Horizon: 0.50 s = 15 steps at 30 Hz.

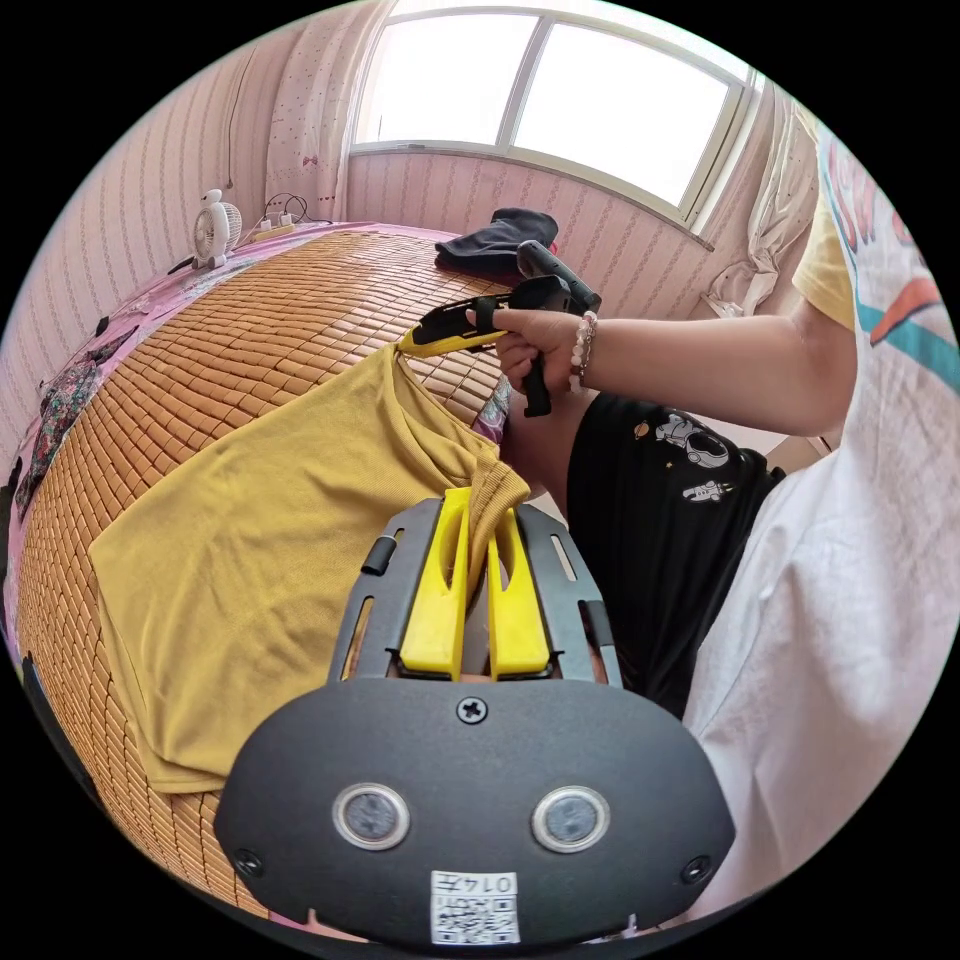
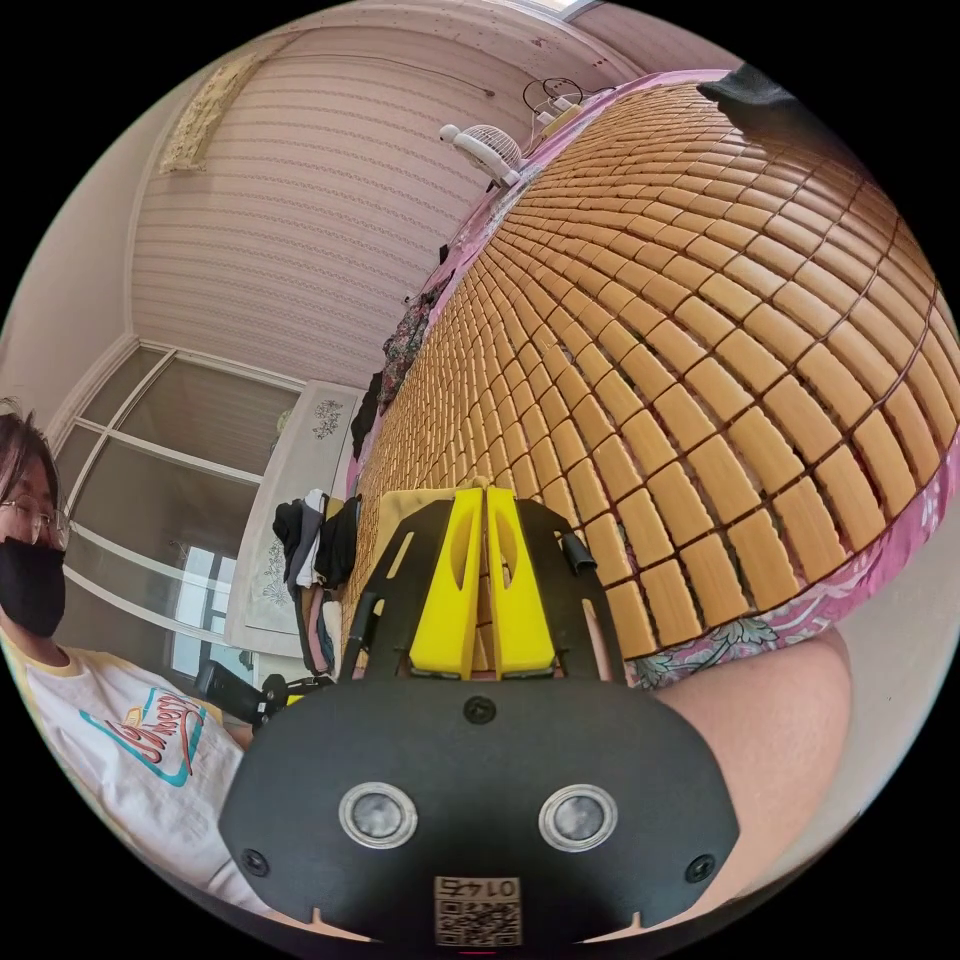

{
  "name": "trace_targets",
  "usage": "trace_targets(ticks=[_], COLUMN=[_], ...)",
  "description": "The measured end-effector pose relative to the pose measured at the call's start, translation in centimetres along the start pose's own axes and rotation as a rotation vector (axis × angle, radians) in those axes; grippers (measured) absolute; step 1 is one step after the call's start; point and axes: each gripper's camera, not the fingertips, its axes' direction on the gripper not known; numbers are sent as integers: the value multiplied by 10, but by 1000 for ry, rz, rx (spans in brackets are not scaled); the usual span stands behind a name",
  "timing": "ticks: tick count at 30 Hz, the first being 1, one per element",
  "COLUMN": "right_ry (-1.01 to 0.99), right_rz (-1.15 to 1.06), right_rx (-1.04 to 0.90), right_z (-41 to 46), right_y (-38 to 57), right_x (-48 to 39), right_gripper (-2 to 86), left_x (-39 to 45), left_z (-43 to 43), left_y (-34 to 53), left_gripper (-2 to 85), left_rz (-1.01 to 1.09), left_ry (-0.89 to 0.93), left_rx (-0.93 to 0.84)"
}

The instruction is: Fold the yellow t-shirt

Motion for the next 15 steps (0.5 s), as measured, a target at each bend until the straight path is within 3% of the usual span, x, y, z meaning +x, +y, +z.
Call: trace_targets(ticks=[9,15], right_ry=[-31,-128], right_rz=[-124,-323], right_rx=[175,45], right_z=[-109,-22], right_y=[34,16], right_x=[-69,-162], right_gripper=[7,21], left_x=[-21,-67], left_z=[-58,-102], left_y=[-28,-11], left_gripper=[-2,21], left_rz=[-93,-281], left_ry=[56,-55], left_rx=[313,435])
